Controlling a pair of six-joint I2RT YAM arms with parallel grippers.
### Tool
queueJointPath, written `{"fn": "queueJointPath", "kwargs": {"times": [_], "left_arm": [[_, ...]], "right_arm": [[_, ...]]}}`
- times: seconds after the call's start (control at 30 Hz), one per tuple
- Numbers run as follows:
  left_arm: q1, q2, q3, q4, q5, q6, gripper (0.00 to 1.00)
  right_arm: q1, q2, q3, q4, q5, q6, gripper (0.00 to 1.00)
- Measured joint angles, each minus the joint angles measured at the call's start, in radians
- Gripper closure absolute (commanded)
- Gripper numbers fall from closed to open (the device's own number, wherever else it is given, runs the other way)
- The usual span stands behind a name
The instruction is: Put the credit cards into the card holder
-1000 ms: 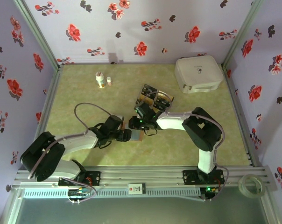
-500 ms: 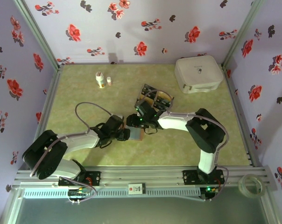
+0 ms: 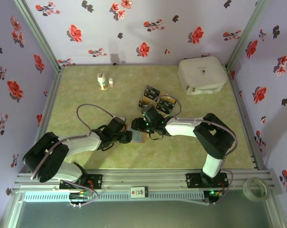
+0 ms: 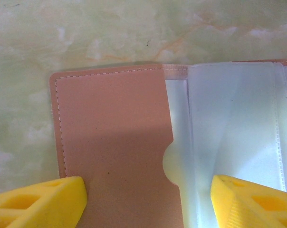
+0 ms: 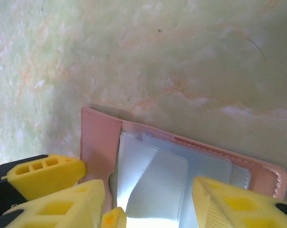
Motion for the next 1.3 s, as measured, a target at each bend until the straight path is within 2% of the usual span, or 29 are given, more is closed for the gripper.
{"fn": "queueJointPath", "kwargs": {"times": [0.47, 0.73, 0.97, 1.3], "left_arm": [[0.0, 0.0, 0.0, 0.0, 0.0, 0.0, 0.26], [-0.004, -0.054, -0.005, -0.024, 0.027, -0.013, 0.09], [0.017, -0.244, -0.027, -0.145, 0.023, -0.034, 0.0], [0.082, -0.568, -0.039, -0.259, -0.003, -0.088, 0.0]], "right_arm": [[0.0, 0.048, 0.003, 0.055, -0.03, 0.027, 0.5], [0.013, 0.047, 0.015, 0.071, -0.053, 0.05, 0.5], [0.036, 0.047, 0.066, 0.056, -0.056, 0.049, 0.5], [0.071, 0.06, 0.189, 0.002, -0.055, 0.05, 0.5]]}}
